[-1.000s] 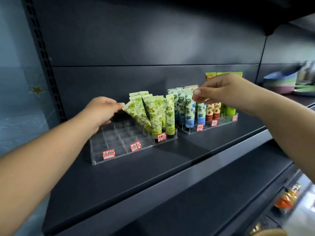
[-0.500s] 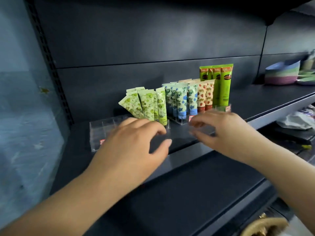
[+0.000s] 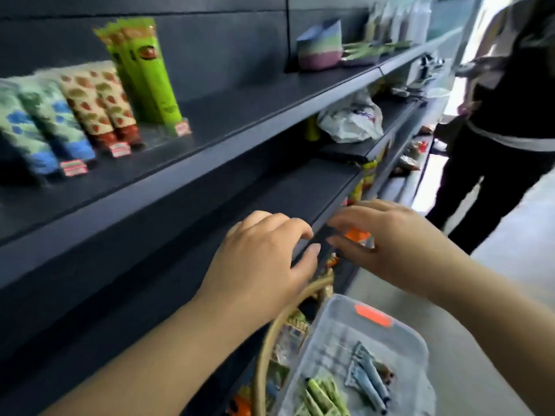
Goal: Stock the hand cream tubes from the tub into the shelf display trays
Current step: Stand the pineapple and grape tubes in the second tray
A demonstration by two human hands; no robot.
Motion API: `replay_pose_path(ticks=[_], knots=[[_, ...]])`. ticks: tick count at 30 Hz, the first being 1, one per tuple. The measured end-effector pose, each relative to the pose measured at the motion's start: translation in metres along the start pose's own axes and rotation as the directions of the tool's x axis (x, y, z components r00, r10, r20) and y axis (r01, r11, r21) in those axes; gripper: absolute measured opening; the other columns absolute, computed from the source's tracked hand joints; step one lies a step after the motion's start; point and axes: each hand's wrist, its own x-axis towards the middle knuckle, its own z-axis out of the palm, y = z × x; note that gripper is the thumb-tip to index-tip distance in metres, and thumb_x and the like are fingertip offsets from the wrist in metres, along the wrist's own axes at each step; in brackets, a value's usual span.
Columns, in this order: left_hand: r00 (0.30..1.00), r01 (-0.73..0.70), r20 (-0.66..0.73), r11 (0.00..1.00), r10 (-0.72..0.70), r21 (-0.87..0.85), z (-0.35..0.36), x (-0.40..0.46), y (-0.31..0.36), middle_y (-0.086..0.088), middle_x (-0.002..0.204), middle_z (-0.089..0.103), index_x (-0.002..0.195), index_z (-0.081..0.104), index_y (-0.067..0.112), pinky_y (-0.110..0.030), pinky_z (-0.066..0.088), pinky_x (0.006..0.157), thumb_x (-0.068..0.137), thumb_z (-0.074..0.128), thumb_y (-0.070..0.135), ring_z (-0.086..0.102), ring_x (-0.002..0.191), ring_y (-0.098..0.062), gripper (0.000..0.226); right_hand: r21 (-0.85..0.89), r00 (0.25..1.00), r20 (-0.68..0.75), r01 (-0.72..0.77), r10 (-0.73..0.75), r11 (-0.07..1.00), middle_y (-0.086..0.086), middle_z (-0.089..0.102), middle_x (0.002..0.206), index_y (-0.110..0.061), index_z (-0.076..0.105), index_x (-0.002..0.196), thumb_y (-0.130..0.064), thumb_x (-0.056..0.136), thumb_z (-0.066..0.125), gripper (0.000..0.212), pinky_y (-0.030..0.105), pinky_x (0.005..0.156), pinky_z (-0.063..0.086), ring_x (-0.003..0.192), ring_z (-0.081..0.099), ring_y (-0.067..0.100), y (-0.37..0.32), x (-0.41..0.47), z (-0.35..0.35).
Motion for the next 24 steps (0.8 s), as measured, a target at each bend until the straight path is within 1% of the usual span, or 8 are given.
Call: replay_pose_path(ticks=[3,6,10,13,17,20,22,24], knots=[[0.995,0.006,0.102,0.995,0.005,-0.1,0.052,0.019,0.021,0.005,0.081,0.066,0.085,0.066,0.02,-0.038,0.051,0.076,0.079,0.04,0.044,0.06,0.086,-0.022,0.036,0.021,0.988,0.032,-0.15,0.15,0.988,0.003,0.07,0.079,-0.013,0.07,0.09,-0.03,0.08,0.06,0.023,0.032,0.067,0.052,0.074,0.066,0.025,0.044,-0.033,0.002],[0.978,0.041,0.21,0.984,-0.004,-0.173,0.097,0.025,0.029,0.005,0.091,0.066,0.092,0.066,0.019,-0.032,0.042,0.083,0.081,0.046,0.042,0.054,0.096,-0.019,0.033,0.042,0.954,0.059,-0.297,0.294,0.954,0.006,0.07,0.078,-0.011,0.07,0.087,-0.029,0.08,0.06,0.022,0.033,0.065,0.053,0.072,0.066,0.027,0.072,-0.064,0.018],[0.941,0.126,0.334,0.966,-0.044,-0.225,0.156,0.018,0.015,0.006,0.09,0.064,0.093,0.066,0.019,-0.026,0.036,0.077,0.082,0.046,0.039,0.051,0.095,-0.016,0.03,0.11,0.848,0.19,-0.519,0.495,0.848,0.003,0.068,0.089,-0.011,0.069,0.094,-0.024,0.085,0.063,0.016,0.028,0.072,0.043,0.084,0.062,0.022,0.098,-0.099,0.054],[0.907,0.238,0.405,0.935,-0.118,-0.261,0.205,0.005,-0.008,0.005,0.081,0.06,0.087,0.068,0.014,-0.024,0.033,0.072,0.083,0.054,0.031,0.055,0.088,-0.022,0.022,0.124,0.699,0.271,-0.707,0.662,0.696,0.0,0.066,0.096,-0.014,0.067,0.104,-0.025,0.088,0.058,0.022,0.015,0.07,0.031,0.09,0.059,0.014,0.113,-0.128,0.094],[0.832,0.346,0.532,0.896,-0.156,-0.277,0.269,-0.029,-0.03,0.0,0.087,0.061,0.089,0.069,0.008,-0.015,0.028,0.069,0.084,0.061,0.012,0.055,0.084,-0.018,0.01,0.123,0.483,0.363,-0.872,0.797,0.473,0.003,0.07,0.097,-0.014,0.069,0.098,-0.021,0.087,0.059,0.016,0.016,0.072,0.035,0.088,0.061,0.015,0.114,-0.169,0.166],[0.769,0.448,0.595,0.86,-0.233,-0.243,0.311,-0.057,-0.045,-0.008,0.108,0.06,0.097,0.067,0.005,-0.014,0.028,0.079,0.086,0.061,0.017,0.055,0.101,-0.023,0.018,0.105,0.314,0.469,-0.948,0.825,0.301,0.005,0.07,0.101,-0.012,0.069,0.098,-0.018,0.088,0.057,0.017,0.02,0.075,0.038,0.094,0.063,0.021,0.111,-0.195,0.224],[0.755,0.48,0.596,0.849,-0.272,-0.221,0.335,-0.077,-0.055,-0.013,0.122,0.054,0.1,0.066,0.003,-0.017,0.027,0.087,0.083,0.06,0.025,0.05,0.113,-0.027,0.029,0.053,0.21,0.543,-0.975,0.813,0.217,0.006,0.069,0.106,-0.014,0.068,0.103,-0.02,0.089,0.055,0.02,0.026,0.082,0.041,0.1,0.062,0.024,0.108,-0.212,0.263],[0.749,0.509,0.587,0.834,-0.306,-0.215,0.353,-0.094,-0.063,-0.014,0.13,0.049,0.103,0.065,0.003,-0.015,0.025,0.092,0.083,0.064,0.021,0.045,0.121,-0.027,0.027,-0.016,0.105,0.611,-0.989,0.785,0.146,0.006,0.068,0.111,-0.015,0.067,0.108,-0.022,0.091,0.053,0.023,0.026,0.084,0.041,0.105,0.06,0.024,0.103,-0.228,0.301]])
